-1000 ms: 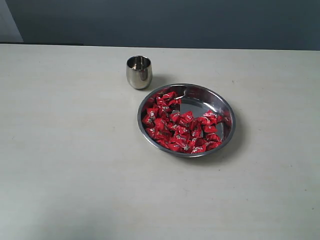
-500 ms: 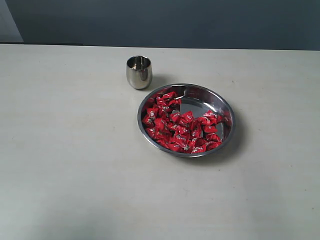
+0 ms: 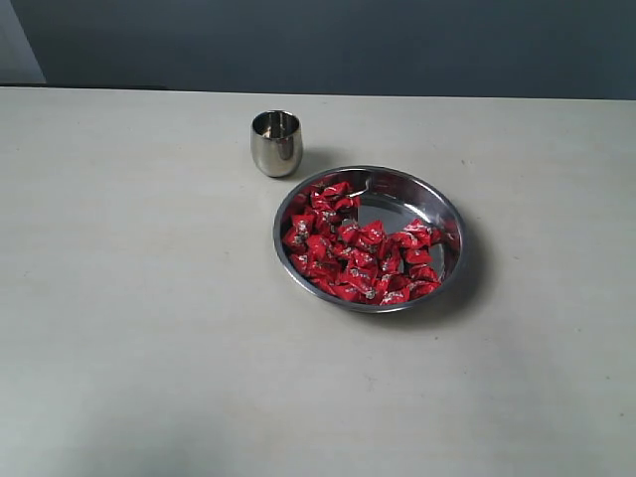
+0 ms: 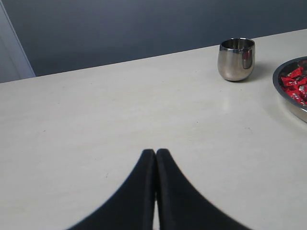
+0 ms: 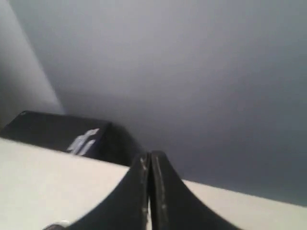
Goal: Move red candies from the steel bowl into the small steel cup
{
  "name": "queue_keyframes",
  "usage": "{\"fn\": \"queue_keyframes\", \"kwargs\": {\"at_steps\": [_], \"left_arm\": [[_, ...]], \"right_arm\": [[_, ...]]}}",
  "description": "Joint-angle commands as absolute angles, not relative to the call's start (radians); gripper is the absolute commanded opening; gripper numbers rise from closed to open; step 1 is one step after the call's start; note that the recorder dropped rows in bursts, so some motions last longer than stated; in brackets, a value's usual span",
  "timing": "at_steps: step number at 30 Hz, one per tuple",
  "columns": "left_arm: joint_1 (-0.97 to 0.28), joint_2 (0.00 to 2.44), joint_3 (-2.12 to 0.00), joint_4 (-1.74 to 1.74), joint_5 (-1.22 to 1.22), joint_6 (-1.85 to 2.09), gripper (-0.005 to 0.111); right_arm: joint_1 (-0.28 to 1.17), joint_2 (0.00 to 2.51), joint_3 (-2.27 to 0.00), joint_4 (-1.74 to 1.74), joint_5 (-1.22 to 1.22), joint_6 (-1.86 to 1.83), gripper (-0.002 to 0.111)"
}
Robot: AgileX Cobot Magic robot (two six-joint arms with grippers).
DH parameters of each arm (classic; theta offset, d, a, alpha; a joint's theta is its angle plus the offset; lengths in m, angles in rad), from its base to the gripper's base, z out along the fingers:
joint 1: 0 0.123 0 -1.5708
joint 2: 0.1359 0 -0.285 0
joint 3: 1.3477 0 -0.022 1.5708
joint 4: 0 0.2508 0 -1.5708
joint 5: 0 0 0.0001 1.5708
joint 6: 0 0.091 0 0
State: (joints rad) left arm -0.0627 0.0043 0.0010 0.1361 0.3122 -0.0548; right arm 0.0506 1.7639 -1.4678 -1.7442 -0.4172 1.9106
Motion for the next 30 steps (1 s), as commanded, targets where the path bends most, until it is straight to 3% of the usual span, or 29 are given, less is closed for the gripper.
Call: {"fn": "queue_keyframes", "kwargs": {"at_steps": [1, 6, 8, 10, 13, 16, 23, 28, 30], "left_arm": [[-0.073, 0.0, 0.0, 0.136, 0.309, -0.06, 0.0], [-0.073, 0.0, 0.0, 0.136, 0.309, -0.06, 0.0], [-0.073, 0.0, 0.0, 0.136, 0.309, -0.06, 0.0], [-0.073, 0.0, 0.0, 0.136, 0.309, -0.06, 0.0], [-0.073, 0.0, 0.0, 0.136, 0.309, -0.06, 0.0], [-0.073, 0.0, 0.0, 0.136, 0.309, -0.06, 0.0], [-0.073, 0.0, 0.0, 0.136, 0.309, -0.06, 0.0], [-0.073, 0.0, 0.0, 0.136, 0.309, -0.06, 0.0], [-0.073, 0.0, 0.0, 0.136, 0.309, -0.06, 0.0]], "right_arm": [[0.06, 1.83, -1.532, -1.744, 0.014, 1.7, 0.001], [0.061, 1.835, -1.501, -1.505, 0.381, 1.17, 0.0], [0.06, 1.876, -1.537, -0.998, 0.66, 0.561, 0.0], [0.055, 1.919, -1.585, -0.608, 0.887, 0.191, 0.0], [0.068, 1.93, -1.61, 0.0, 0.895, -0.081, 0.0], [0.105, 1.948, -1.61, 0.365, 0.954, -0.362, 0.0], [0.349, 2.089, -1.61, 0.321, 1.025, -0.479, 0.001], [0.397, 2.14, -1.639, 0.285, 1.083, -0.478, 0.04], [0.399, 2.15, -1.653, 0.283, 1.091, -0.473, 0.048]]}}
